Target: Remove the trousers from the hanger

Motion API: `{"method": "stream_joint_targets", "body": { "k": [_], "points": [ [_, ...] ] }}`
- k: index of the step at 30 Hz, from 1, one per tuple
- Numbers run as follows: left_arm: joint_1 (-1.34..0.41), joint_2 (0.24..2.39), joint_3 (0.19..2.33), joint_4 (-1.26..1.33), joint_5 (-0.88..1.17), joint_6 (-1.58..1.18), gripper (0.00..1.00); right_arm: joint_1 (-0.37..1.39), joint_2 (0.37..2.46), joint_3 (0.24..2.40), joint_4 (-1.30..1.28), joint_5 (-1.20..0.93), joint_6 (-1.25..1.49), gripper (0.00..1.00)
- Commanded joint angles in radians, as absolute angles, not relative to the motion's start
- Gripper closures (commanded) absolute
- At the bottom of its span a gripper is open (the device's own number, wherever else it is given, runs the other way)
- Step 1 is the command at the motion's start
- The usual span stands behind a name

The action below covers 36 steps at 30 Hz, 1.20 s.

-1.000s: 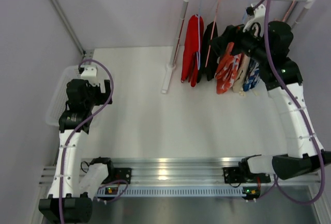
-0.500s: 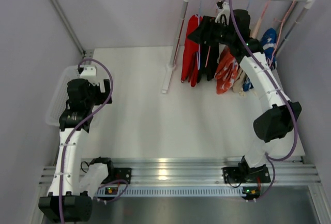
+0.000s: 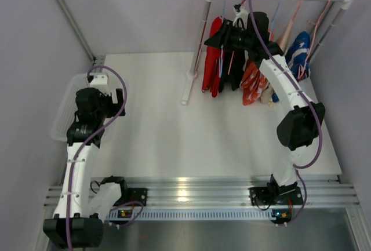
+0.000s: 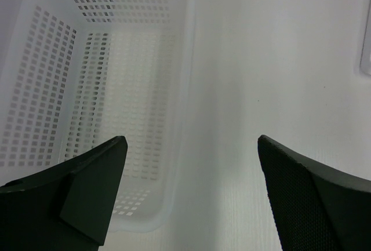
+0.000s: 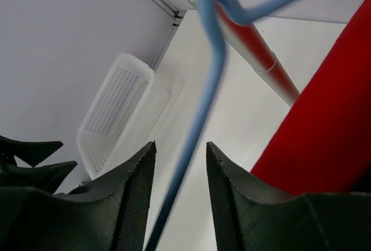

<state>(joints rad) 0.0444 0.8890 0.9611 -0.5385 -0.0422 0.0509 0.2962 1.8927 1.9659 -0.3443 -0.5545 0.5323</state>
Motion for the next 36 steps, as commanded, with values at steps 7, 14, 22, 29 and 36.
{"method": "stream_joint_targets", "body": {
  "k": [7,14,22,29,36],
  "points": [
    [0.049,0.896,0.957,-0.506,-0.023,0.034,0.01,0.293,1.842,1.983,-0.149,-0.709,0.679,0.89],
    [0.049,0.902,0.965,-0.512,-0.018,0.028,0.01,0.279,1.792,1.985,-0.029,-0.730,0.732,1.00],
    [0.048,0.911,0.971,-0.512,-0.009,0.015,0.01,0.272,1.769,2.029,-0.044,-0.703,0.695,1.00],
    [0.049,0.911,0.966,-0.508,-0.011,0.015,0.01,0.259,1.789,1.979,-0.046,-0.712,0.669,1.00],
    [0.049,0.916,0.965,-0.505,-0.012,0.018,0.01,0.256,1.833,1.990,-0.086,-0.696,0.626,0.97]
  ]
}}
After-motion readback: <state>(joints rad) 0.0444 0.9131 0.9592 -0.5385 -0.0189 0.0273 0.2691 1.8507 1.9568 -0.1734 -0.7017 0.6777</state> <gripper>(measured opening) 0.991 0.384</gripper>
